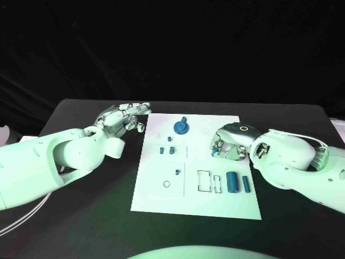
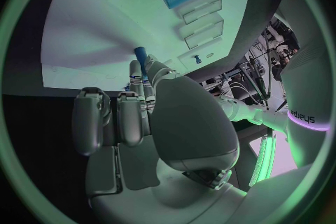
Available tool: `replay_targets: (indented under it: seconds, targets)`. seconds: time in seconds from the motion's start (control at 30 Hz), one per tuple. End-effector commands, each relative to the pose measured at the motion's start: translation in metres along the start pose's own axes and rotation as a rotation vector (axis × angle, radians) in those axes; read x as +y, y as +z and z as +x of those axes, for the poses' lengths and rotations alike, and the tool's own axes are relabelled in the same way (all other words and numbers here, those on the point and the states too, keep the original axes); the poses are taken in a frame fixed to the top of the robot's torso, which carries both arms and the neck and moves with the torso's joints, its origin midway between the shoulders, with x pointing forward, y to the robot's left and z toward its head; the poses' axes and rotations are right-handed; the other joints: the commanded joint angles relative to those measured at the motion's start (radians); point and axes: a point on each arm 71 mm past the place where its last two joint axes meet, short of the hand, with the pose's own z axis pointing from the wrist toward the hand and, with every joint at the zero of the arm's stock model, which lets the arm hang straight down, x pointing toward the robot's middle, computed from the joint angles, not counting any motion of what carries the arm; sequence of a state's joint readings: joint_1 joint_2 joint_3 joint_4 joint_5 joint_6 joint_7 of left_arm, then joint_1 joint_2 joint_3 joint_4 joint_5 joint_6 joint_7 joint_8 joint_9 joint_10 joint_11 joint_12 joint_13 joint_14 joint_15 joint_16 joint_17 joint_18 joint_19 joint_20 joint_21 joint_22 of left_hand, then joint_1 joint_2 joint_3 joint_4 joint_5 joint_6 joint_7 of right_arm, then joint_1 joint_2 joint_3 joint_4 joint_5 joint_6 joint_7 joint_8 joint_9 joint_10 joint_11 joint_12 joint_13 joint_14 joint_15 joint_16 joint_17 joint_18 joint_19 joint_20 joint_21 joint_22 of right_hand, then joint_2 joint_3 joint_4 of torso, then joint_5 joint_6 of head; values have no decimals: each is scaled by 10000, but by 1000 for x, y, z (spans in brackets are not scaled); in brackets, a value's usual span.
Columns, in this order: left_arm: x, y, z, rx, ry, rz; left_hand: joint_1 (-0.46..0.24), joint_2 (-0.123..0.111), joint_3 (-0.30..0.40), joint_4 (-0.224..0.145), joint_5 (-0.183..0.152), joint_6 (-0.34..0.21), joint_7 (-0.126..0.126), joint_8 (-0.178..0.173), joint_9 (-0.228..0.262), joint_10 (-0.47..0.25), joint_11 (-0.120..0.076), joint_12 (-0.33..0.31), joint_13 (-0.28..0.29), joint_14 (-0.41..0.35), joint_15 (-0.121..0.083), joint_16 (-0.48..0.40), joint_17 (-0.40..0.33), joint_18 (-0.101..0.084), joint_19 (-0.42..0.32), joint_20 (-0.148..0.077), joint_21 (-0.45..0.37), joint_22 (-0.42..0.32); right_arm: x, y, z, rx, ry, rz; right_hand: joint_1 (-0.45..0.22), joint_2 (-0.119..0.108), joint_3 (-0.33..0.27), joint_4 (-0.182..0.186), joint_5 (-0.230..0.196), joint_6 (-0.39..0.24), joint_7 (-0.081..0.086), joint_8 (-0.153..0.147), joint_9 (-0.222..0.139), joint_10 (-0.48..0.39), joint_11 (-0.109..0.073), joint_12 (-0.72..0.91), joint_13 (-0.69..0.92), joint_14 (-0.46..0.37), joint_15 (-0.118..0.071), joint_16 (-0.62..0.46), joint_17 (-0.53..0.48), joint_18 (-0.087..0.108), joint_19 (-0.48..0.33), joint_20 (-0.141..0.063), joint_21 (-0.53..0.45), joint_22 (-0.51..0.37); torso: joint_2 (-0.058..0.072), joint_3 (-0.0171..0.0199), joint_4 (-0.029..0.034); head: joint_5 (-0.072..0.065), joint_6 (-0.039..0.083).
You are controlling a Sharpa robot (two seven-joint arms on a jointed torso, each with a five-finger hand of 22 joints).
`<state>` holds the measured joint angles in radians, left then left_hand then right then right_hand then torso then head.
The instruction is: Assemble the parts on the task board
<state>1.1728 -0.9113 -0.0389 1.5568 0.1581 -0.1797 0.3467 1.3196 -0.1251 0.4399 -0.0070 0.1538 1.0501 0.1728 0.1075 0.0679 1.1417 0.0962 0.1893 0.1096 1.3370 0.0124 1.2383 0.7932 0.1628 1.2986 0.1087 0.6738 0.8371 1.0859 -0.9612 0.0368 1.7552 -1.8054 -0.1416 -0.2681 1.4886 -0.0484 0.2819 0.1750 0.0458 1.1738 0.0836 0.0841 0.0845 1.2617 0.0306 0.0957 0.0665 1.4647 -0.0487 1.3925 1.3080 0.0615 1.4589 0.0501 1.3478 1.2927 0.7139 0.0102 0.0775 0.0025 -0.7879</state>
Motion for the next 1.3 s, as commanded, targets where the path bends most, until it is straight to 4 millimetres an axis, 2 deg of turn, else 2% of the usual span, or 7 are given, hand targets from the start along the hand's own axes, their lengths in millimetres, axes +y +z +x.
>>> replay_targets:
  seconds: [0.03,0.4,0.63,0.7,0.93,1.07,1.3]
  targets:
    - [0,1,2,207,-30,22,18,112,-43,10,46,-61,9,-9,-1,-52,14,17,9,-88,-13,-55,-8,107,-46,-9,-20,-9,-1,-2,-7,-352,497,175,8,88,55,-5,43,21,71,-30,16,47,45,-47,-12,634,-64,29,21,43,0,-48,13,-17,-12,-6,-6,-27,10]
    - [0,1,2,189,-21,-4,26,112,-46,1,47,-67,10,-8,-1,-62,14,26,10,-96,-13,-61,-27,115,-60,-8,-64,-44,6,-12,-31,-602,1232,11,-6,4,121,3,46,17,119,-69,18,56,69,-127,-15,628,13,32,22,35,-1,-4,11,-13,9,-1,-9,-61,115]
    - [1,2,4,233,-34,-11,27,107,-53,-5,45,-78,16,-10,-2,-77,18,34,11,-104,-11,-68,-44,117,-65,-7,-76,-52,45,-9,-37,-748,1454,-1152,33,-29,195,-26,50,24,155,-90,21,76,97,-171,-14,627,65,39,29,35,-4,41,3,-21,14,7,18,59,76]
    - [1,3,5,258,-42,-13,27,107,-53,-5,45,-78,16,-10,-2,-77,18,34,11,-104,-11,-68,-44,117,-65,-7,-76,-52,65,-7,-34,-769,1446,-1722,51,-46,235,-42,51,21,174,-103,22,79,113,-196,-14,624,85,37,22,35,-4,62,2,-20,8,2,18,121,52]
    - [2,4,7,318,-61,-16,27,107,-53,-5,45,-78,16,-10,-2,-77,18,34,11,-104,-11,-68,-44,117,-65,-7,-76,-52,108,2,-14,-575,1654,-2931,75,-56,289,-64,54,17,201,-119,22,83,131,-226,-15,623,106,38,20,40,-10,85,-9,-33,9,-19,1,267,-22]
    - [2,4,8,353,-72,-19,27,107,-53,-5,45,-78,16,-10,-2,-77,18,34,11,-104,-11,-68,-44,117,-65,-7,-76,-52,121,8,2,-284,1879,-3254,88,-58,330,-79,55,10,228,-133,21,86,152,-245,-15,622,128,39,18,43,-16,103,-22,-48,19,-20,17,333,-59]
    - [3,5,9,372,-77,-28,27,107,-53,-5,45,-78,16,-10,-2,-77,18,34,11,-104,-11,-68,-44,117,-65,-7,-76,-52,130,15,21,151,1916,-3428,99,-80,365,-102,55,0,252,-146,20,83,172,-267,-15,620,149,37,13,46,-21,124,-32,-60,16,-14,-6,423,-144]
